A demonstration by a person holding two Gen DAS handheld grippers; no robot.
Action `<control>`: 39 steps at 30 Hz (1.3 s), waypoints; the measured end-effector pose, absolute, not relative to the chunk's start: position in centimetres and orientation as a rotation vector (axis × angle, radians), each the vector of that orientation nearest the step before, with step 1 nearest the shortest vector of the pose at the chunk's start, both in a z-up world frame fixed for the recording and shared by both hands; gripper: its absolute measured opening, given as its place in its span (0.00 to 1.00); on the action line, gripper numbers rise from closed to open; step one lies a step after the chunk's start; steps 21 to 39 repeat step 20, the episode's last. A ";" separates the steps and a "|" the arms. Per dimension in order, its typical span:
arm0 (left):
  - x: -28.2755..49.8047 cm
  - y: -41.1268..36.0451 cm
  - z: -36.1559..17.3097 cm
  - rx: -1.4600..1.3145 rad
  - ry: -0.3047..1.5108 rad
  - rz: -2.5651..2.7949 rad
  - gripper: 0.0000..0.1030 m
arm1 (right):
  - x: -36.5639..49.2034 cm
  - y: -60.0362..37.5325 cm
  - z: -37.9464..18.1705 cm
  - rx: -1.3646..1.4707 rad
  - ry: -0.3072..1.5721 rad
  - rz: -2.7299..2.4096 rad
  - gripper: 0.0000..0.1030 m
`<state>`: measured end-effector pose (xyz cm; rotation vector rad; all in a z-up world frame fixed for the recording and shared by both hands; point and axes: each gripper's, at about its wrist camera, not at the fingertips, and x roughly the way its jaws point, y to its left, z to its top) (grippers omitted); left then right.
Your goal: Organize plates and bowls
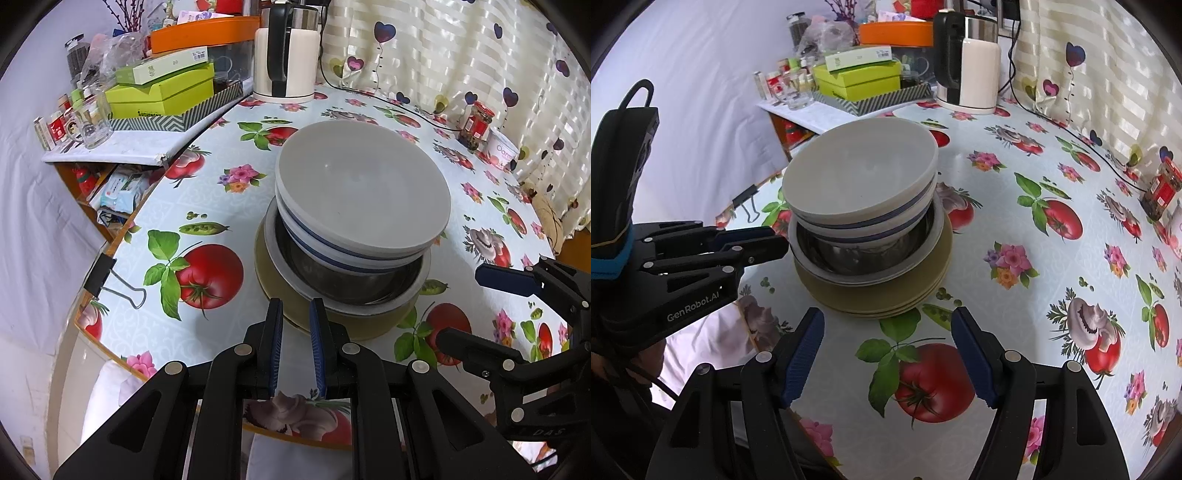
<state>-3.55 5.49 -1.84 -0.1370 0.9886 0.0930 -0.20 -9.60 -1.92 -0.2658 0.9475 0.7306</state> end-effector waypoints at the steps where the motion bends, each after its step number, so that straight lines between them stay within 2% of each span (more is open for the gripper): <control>1: -3.5 5.4 -1.8 -0.137 0.988 0.093 0.15 | -0.2 -9.6 -2.0 -0.268 0.947 0.733 0.70; 39: -3.4 5.5 -1.8 -0.128 0.990 0.102 0.15 | -0.1 -9.6 -2.4 -0.277 0.944 0.749 0.70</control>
